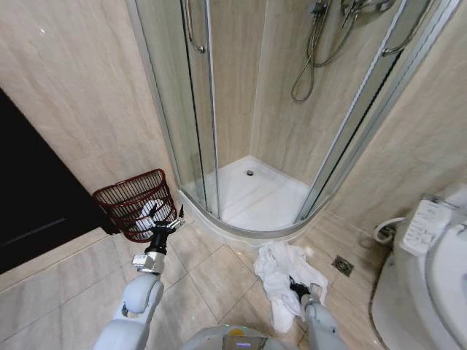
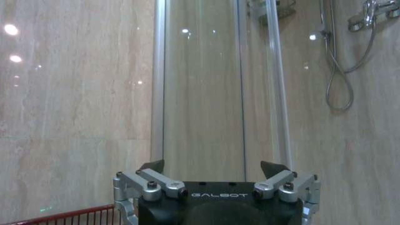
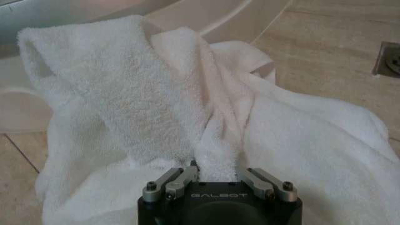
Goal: Discard the used towel into the hamper.
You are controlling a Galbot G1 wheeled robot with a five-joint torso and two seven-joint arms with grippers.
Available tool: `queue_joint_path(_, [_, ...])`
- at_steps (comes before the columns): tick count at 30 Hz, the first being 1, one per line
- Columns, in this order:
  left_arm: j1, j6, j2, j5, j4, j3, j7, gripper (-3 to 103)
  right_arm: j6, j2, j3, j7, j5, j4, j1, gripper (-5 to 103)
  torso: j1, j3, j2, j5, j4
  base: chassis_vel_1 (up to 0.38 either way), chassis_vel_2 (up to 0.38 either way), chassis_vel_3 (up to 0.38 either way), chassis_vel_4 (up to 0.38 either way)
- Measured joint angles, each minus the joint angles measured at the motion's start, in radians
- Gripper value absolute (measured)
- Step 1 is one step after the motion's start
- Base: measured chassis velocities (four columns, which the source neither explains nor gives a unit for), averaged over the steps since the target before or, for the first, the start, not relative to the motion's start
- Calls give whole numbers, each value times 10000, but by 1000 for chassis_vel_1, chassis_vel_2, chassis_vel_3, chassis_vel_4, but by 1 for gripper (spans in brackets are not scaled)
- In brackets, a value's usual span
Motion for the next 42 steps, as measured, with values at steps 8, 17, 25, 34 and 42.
queue_joint_path(8, [1,37,-29,86,-70,42,5,100,37,31,-22,227,94,234,-121,25,0,1,0,0,-2,0,0,0,0])
queue_joint_path(17, [15,131,-64,156,-174,199,14,100,62,207,-381,797,204,2072,-1046,58,0,1,0,0,-1,0,0,0,0])
queue_joint_path(25, [-18,139,-71,162,-155,325,45,100,930,470,-586,922,16,4244,-2347,85,0,0,0,0,0,0,0,0,0])
queue_joint_path(34, [1,113,-84,145,-159,379,62,100,2314,473,-708,933,-307,6349,-3767,100,0,0,0,0,-1,0,0,0,0])
queue_joint_path(42, [2,116,-70,106,-175,379,173,100,2970,483,-940,1226,-453,8913,-5253,100,0,-1,0,-2,0,0,0,0,0])
